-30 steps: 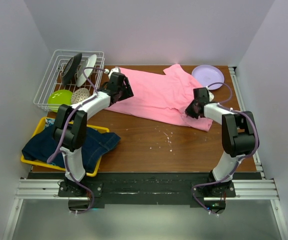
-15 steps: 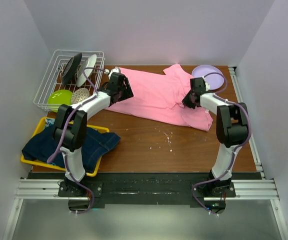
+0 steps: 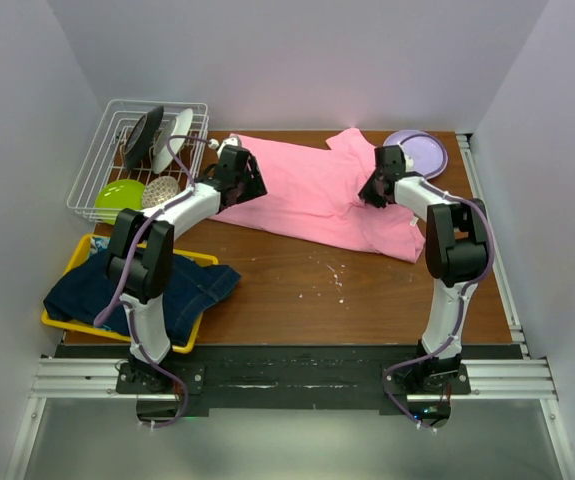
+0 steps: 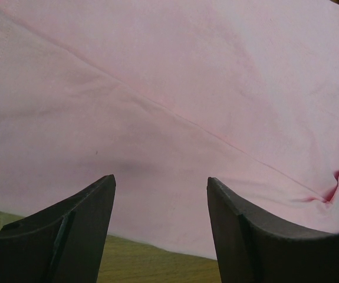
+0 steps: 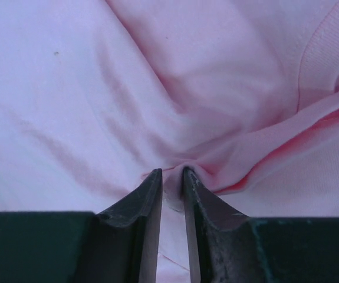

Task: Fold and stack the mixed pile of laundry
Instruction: Fold the T-shirt at the center of the board.

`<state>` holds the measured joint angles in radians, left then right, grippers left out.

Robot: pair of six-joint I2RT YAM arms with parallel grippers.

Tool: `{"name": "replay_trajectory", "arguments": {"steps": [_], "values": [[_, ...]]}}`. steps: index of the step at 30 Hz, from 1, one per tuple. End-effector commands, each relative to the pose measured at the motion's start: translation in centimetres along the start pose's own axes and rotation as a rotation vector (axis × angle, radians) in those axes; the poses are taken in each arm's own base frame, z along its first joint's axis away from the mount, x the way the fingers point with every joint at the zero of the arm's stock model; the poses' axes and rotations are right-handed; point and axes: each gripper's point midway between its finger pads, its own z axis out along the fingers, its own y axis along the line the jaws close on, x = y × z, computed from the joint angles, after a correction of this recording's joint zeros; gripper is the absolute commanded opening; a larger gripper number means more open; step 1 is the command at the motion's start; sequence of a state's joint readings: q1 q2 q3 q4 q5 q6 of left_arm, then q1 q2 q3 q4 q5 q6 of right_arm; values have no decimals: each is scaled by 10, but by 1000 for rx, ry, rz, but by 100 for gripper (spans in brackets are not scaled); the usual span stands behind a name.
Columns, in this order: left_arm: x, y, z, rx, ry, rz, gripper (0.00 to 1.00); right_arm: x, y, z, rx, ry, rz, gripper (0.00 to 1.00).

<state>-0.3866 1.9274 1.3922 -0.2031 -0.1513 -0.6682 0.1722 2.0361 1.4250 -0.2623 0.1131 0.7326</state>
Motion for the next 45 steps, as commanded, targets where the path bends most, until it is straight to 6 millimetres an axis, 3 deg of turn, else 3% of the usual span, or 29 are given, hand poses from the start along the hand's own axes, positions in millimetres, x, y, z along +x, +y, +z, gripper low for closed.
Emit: {"name": "replay_trajectory", "arguments": {"steps": [1, 8, 13, 17, 20, 21, 23, 24, 25, 26, 27, 28, 30, 31, 34, 37, 45], "values": [[-21, -18, -16, 60, -52, 13, 68, -25, 24, -7, -59, -67, -12, 29], [-22, -17, -21, 59, -53, 17, 68, -22, 44, 5, -129, -31, 13, 32], [-25, -18, -29, 68, -63, 12, 68, -37, 62, 5, -171, -55, 15, 40], [-24, -20, -41, 95, -70, -8, 68, -51, 70, -5, -169, -69, 7, 44], [-22, -21, -51, 126, -82, -37, 68, -67, 67, -25, -144, -117, -12, 49], [-22, -21, -53, 134, -86, -44, 68, -73, 63, -44, -125, -129, -26, 49], [-20, -23, -58, 159, -93, -68, 69, -75, 33, -60, -27, -152, -20, 49], [-18, -23, -58, 167, -94, -82, 69, -84, 25, -85, -24, -187, -5, 49], [-16, -23, -58, 171, -96, -92, 69, -84, 12, -96, -9, -196, 13, 49], [-18, -23, -60, 179, -107, -102, 69, -70, -24, -94, 57, -164, 36, 47], [-17, -22, -59, 181, -108, -119, 69, -67, -42, -99, 83, -161, 49, 47], [-16, -21, -58, 175, -112, -129, 69, -59, -73, -113, 122, -165, 77, 45], [-18, -16, -56, 149, -126, -165, 69, -49, -98, -125, 159, -179, 84, 42], [-16, -12, -51, 131, -125, -182, 68, -33, -116, -132, 191, -173, 83, 42], [-14, -8, -37, 104, -138, -238, 67, -7, -140, -142, 217, -180, 73, 40], [-6, 2, -21, 68, -113, -264, 67, 10, -157, -133, 178, -153, 82, 40], [12, 24, 10, 40, -49, -313, 67, 24, -161, -109, 161, -121, 81, 41]]}}
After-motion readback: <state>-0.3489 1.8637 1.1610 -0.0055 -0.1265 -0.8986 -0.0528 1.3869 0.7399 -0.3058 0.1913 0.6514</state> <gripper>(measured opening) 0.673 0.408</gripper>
